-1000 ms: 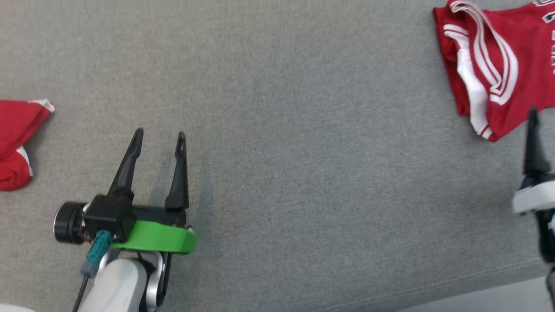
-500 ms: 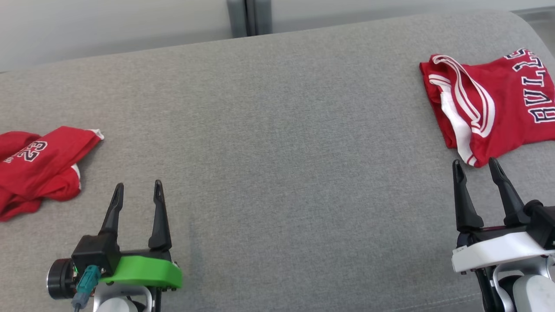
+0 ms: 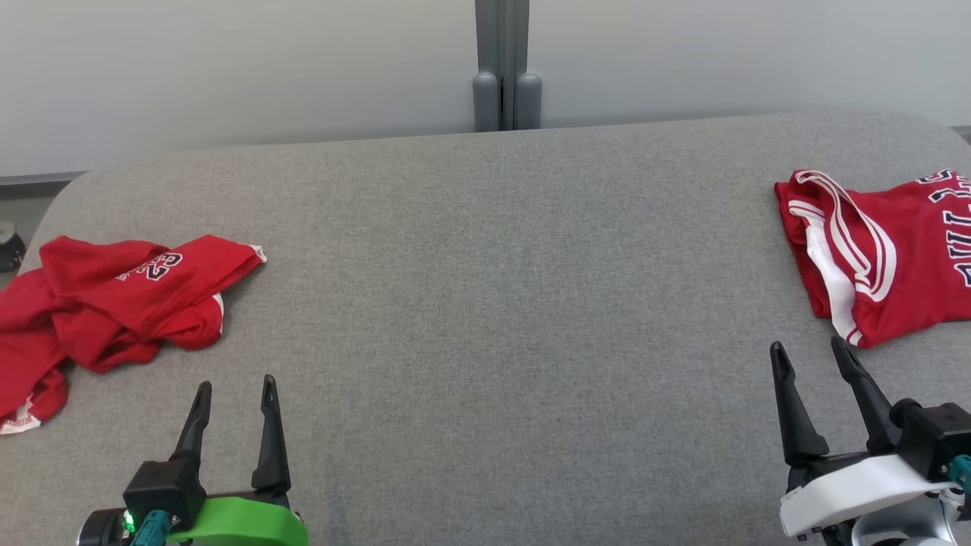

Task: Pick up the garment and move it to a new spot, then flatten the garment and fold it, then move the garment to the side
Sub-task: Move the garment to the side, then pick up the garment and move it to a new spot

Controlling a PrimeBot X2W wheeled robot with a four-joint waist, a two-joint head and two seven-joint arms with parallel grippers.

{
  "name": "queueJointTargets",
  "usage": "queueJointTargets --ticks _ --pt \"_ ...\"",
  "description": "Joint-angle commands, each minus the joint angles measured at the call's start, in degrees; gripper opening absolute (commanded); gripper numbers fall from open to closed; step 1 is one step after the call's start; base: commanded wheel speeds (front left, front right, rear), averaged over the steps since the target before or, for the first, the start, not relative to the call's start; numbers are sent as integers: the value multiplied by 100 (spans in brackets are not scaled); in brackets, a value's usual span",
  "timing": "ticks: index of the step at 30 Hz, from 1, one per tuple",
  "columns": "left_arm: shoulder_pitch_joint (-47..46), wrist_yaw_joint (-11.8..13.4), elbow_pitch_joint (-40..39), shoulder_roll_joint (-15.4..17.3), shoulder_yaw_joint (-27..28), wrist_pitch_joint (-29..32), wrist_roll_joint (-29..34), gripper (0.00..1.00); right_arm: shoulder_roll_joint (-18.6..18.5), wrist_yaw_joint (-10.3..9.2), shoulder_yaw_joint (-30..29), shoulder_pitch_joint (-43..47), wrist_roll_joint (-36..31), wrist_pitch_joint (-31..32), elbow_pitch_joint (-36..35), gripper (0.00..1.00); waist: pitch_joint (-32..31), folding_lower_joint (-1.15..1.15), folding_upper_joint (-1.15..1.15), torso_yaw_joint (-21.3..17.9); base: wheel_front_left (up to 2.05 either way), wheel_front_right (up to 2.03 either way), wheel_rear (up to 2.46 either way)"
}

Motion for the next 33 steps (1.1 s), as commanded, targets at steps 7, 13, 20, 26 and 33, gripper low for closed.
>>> queueJointTargets --ticks 7,13,20,26,33 --pt "209 -117 54 11 -35 -30 118 100 31 -4 -8 242 -50 70 -116 100 -221 0 0 0 0 0 0" --pt "226 -148 107 -5 -60 -30 151 100 20 -4 -35 320 -57 100 -168 100 -284 0 0 15 0 0 0" --pt "96 -160 155 -1 -62 -29 177 100 17 -4 -93 384 -35 76 -143 100 -294 0 0 124 0 0 0" --pt "-112 -149 123 -55 -21 -29 148 100 25 -4 34 377 -62 83 -273 100 -199 0 0 676 0 0 0" --pt "-348 -125 102 -153 210 -29 214 100 -3 -2 280 186 -126 207 -551 100 -32 0 0 1717 0 0 0"
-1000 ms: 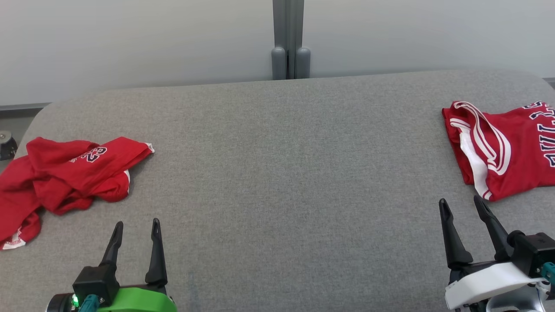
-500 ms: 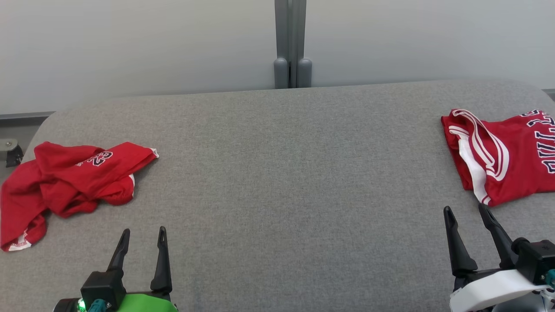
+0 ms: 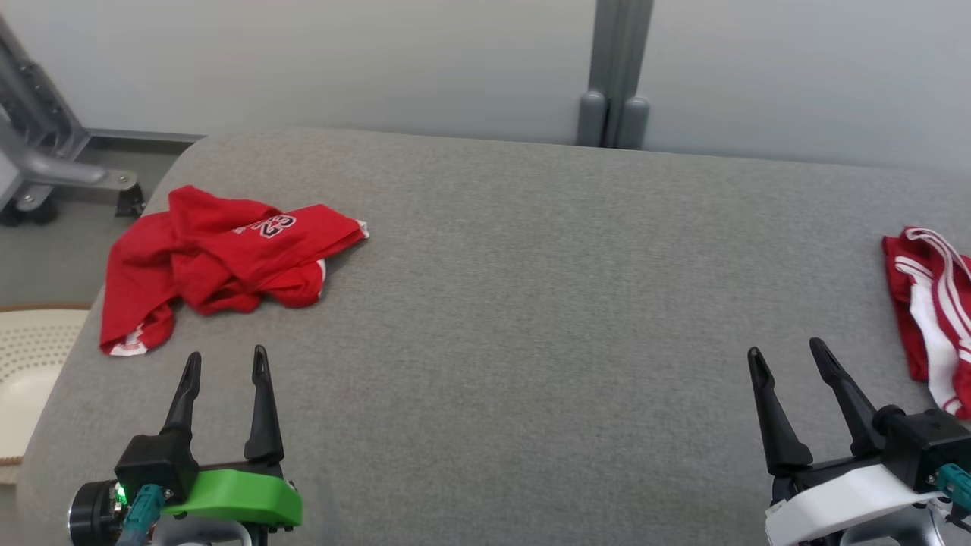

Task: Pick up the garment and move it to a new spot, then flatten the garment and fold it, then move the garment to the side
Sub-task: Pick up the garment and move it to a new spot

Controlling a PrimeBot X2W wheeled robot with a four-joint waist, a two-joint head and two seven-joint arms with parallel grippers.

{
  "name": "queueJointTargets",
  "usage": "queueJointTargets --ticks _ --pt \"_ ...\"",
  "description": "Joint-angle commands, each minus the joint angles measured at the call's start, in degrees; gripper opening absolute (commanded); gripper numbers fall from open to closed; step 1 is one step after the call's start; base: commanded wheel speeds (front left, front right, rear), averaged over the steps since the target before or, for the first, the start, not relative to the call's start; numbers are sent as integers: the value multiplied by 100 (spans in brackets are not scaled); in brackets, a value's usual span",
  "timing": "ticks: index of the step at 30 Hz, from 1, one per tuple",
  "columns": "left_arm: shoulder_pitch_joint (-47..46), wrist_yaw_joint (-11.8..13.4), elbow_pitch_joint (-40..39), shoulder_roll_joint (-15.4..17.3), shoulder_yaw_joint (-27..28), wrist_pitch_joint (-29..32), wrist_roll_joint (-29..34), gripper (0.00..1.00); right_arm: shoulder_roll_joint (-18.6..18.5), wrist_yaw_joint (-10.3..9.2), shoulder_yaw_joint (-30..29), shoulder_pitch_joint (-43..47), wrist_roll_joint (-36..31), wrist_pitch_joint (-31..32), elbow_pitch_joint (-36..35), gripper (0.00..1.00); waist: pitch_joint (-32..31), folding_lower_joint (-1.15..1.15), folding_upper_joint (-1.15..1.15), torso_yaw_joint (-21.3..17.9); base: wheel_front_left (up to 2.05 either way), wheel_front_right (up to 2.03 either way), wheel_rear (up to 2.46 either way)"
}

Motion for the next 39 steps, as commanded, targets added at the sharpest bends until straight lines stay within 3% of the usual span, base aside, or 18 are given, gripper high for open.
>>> queueJointTargets --ticks 1,6,11,16,23,29,35,39 --pt "-20 54 -47 -84 23 -26 84 100 -14 -2 60 -93 -35 45 -64 100 169 0 0 830 0 0 0" --pt "-41 -1 -25 -115 227 -23 119 100 -117 -2 185 -209 -71 121 -159 100 226 0 0 1359 0 0 0" --pt "-97 -72 -14 -198 345 -22 177 100 -156 -2 217 -314 -69 168 -184 100 302 0 0 1613 0 0 0" --pt "-286 -168 -19 -347 436 -22 233 100 -216 -2 226 -413 -101 251 -273 100 519 0 0 1653 0 0 0" --pt "-1046 -437 247 -490 652 -22 130 100 -430 -2 271 -738 -162 528 -589 100 1268 0 0 1397 0 0 0" --pt "-2331 -842 1107 -624 786 -12 -245 100 -691 -2 257 -1163 -272 816 -1008 100 2215 0 0 1043 0 0 0" --pt "-3773 -1354 2717 -532 723 356 -595 100 -800 -1 221 -1490 -299 847 -1152 100 2869 0 0 692 0 0 0" --pt "-4538 -1550 3905 -426 597 741 -805 100 -819 -2 262 -1627 -317 820 -1142 100 3129 0 0 475 0 0 0"
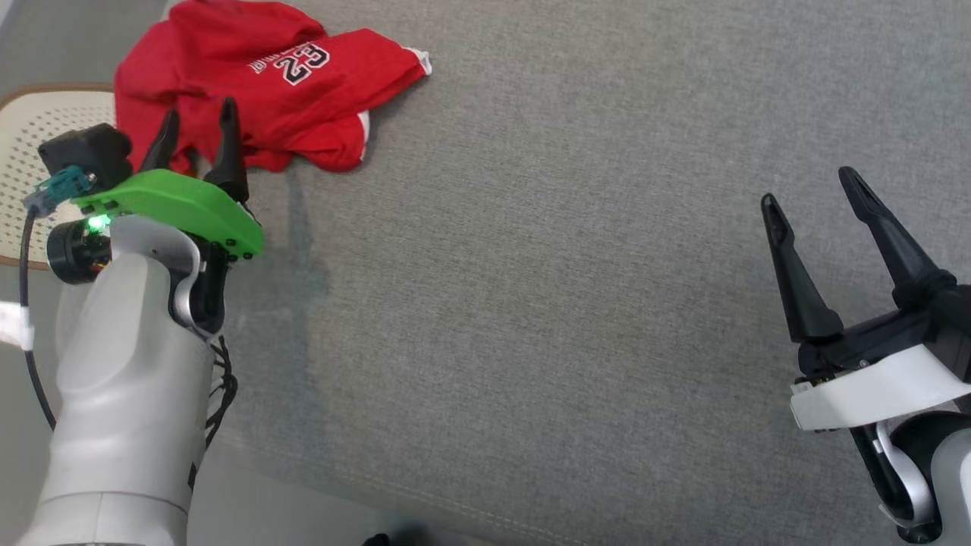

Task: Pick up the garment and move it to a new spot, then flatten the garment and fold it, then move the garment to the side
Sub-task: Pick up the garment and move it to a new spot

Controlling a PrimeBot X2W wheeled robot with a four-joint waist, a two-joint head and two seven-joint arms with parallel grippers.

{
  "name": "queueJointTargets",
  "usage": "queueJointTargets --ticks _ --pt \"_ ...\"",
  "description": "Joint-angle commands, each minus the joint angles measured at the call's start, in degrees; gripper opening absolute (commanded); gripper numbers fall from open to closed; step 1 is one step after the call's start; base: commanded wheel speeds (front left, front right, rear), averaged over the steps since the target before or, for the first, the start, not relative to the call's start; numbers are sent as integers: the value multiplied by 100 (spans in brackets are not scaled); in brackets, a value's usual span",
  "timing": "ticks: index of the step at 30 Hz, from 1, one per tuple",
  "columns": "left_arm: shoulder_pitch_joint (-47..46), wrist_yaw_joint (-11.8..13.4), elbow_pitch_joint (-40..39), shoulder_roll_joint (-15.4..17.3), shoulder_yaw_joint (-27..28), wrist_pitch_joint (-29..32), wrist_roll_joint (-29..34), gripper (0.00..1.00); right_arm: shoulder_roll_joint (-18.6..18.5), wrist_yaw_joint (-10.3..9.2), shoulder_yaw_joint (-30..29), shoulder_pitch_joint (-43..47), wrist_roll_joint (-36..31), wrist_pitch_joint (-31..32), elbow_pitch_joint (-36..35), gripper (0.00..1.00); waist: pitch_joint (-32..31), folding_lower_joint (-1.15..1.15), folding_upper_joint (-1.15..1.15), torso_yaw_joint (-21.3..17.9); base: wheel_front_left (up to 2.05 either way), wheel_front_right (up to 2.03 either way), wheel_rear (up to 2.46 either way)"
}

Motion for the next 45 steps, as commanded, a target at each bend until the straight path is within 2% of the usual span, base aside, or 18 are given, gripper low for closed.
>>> queueJointTargets --ticks 1,7,8,9,10,13,19,21,24,30,34,40,45 --pt "-260 -42 292 88 -73 88 -23 100 -24 -2 -18 -117 -26 -47 8 100 679 0 0 -616 0 0 0" --pt "-852 -93 1484 217 41 410 -576 100 -54 -1 19 -235 -81 -213 65 100 774 0 0 -877 0 0 0" --pt "-885 -94 1591 268 54 362 -688 95 -31 -1 25 -234 -76 -241 91 100 751 0 0 -923 0 0 0" --pt "-910 -95 1659 301 72 304 -760 41 -35 -1 10 -238 -98 -290 94 100 733 0 0 -947 0 0 0" --pt "-890 -95 1734 368 57 237 -772 0 -6 -2 11 -239 -86 -341 120 100 682 0 0 -988 0 0 0" --pt "-788 -94 1830 493 51 -22 -897 0 56 -1 27 -220 -75 -438 191 100 535 0 0 -1077 0 0 0" --pt "-549 -84 1859 1083 47 -637 -777 0 165 -1 116 -187 -31 -650 419 100 62 0 0 -1255 0 0 0" --pt "-434 -61 1748 1214 96 -707 -710 0 193 -1 163 -142 -3 -726 518 100 -149 0 0 -1299 0 0 0" --pt "-210 108 1257 1412 268 -748 -555 0 242 -1 222 -50 36 -826 672 100 -490 0 0 -1354 0 0 0" --pt "861 472 -253 1329 528 -737 -73 0 351 -1 313 194 142 -1000 953 100 -1187 0 0 -1485 0 0 0" --pt "1682 643 -1238 1161 408 -723 136 0 426 -1 298 413 190 -1052 1057 100 -1551 0 0 -1610 0 0 0" --pt "2588 762 -2903 995 -190 -99 426 0 542 -2 192 593 214 -1089 988 100 -1601 0 0 -1954 0 0 0" --pt "2898 704 -3913 601 -1019 458 679 0 662 -2 115 612 195 -1137 922 100 -1379 0 0 -2399 0 0 0"
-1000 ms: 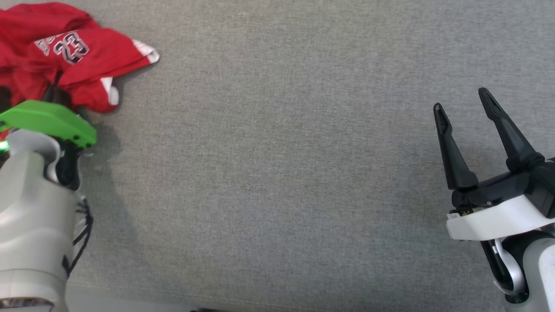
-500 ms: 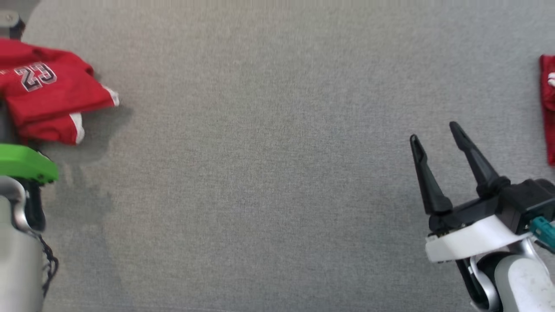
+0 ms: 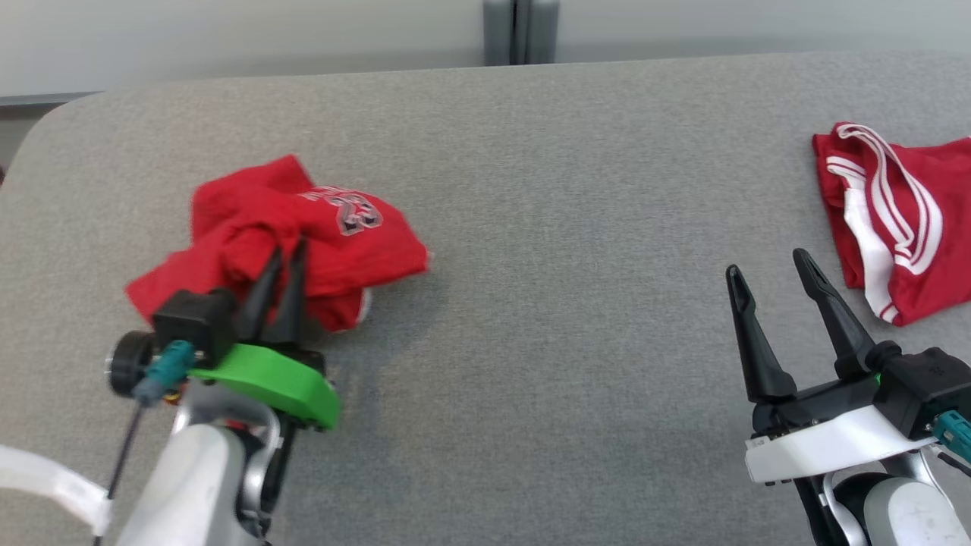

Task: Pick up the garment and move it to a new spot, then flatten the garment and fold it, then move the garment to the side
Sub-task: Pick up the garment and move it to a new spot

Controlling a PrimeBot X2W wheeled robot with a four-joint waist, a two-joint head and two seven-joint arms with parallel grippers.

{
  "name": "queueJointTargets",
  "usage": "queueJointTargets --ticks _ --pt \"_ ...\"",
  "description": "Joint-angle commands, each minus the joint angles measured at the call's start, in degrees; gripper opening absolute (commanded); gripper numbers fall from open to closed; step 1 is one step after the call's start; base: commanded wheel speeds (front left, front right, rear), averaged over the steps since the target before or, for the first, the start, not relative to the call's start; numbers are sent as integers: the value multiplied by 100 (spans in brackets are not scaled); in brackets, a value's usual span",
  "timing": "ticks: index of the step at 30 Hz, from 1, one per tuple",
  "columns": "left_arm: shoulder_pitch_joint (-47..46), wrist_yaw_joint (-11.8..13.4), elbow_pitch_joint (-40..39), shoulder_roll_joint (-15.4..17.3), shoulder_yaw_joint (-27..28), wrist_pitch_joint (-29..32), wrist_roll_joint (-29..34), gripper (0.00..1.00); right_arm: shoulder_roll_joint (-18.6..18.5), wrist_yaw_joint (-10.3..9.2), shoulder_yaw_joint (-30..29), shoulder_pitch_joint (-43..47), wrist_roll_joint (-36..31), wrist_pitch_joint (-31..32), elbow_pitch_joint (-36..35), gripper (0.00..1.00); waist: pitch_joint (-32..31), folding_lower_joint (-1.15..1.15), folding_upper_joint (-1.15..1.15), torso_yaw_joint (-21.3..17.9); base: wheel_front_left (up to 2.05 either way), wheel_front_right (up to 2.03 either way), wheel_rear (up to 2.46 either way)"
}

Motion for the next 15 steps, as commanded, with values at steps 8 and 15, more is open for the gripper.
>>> queueJointTargets --ticks 8,15 --pt "-396 -646 439 -705 -1677 330 478 0 141 0 -35 -104 11 -192 56 100 628 0 0 -1065 0 0 0" --pt "-685 -759 1309 -1019 -2223 -133 421 100 214 0 -54 -116 20 -303 177 100 687 0 0 -1183 0 0 0"
